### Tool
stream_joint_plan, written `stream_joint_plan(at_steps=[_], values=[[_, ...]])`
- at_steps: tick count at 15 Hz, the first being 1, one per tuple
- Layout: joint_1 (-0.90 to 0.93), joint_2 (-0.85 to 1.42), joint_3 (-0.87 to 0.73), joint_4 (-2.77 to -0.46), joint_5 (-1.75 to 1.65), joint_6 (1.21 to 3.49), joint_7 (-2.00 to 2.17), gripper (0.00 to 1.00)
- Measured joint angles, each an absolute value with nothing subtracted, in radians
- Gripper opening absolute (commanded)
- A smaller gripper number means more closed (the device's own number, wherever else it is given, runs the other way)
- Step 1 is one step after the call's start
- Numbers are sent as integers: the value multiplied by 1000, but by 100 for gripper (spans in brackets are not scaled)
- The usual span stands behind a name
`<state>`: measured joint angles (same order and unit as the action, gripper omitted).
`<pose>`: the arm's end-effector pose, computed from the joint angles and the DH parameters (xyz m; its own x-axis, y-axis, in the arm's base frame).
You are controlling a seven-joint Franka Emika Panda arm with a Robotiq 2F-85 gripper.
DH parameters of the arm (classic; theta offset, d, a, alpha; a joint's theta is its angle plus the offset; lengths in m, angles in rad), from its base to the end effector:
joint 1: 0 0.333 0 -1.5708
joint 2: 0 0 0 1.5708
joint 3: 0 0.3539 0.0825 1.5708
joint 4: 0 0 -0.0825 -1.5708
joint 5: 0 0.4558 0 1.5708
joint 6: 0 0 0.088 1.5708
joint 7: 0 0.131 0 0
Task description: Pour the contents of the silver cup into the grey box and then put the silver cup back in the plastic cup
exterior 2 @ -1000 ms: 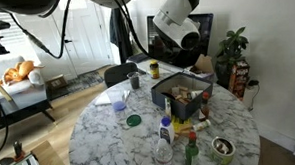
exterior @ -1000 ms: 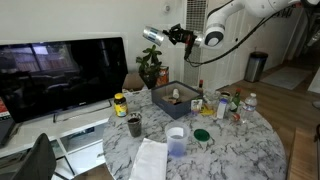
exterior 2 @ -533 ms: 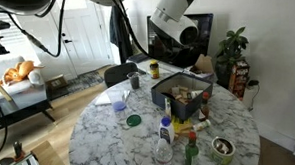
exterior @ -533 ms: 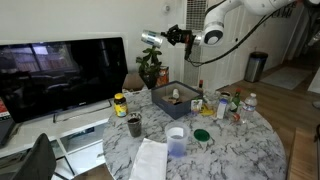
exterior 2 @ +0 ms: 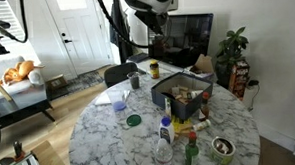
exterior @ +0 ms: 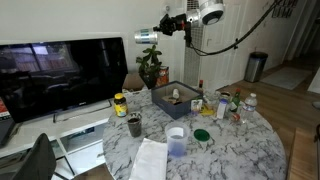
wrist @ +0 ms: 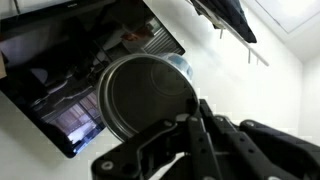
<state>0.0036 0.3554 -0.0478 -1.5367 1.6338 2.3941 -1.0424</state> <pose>0.8078 -0.0057 0.5225 0.5723 -0.4358 0.6946 0.3603 -0.6273 -0.6904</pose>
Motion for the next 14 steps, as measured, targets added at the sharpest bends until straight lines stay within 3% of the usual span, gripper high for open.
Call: stream_joint_plan(at_steps=[7,14], values=[[144,242,-41,-1694,1224,2653,-903,1],[252,165,-91,-1902,696,2706,-626,1]])
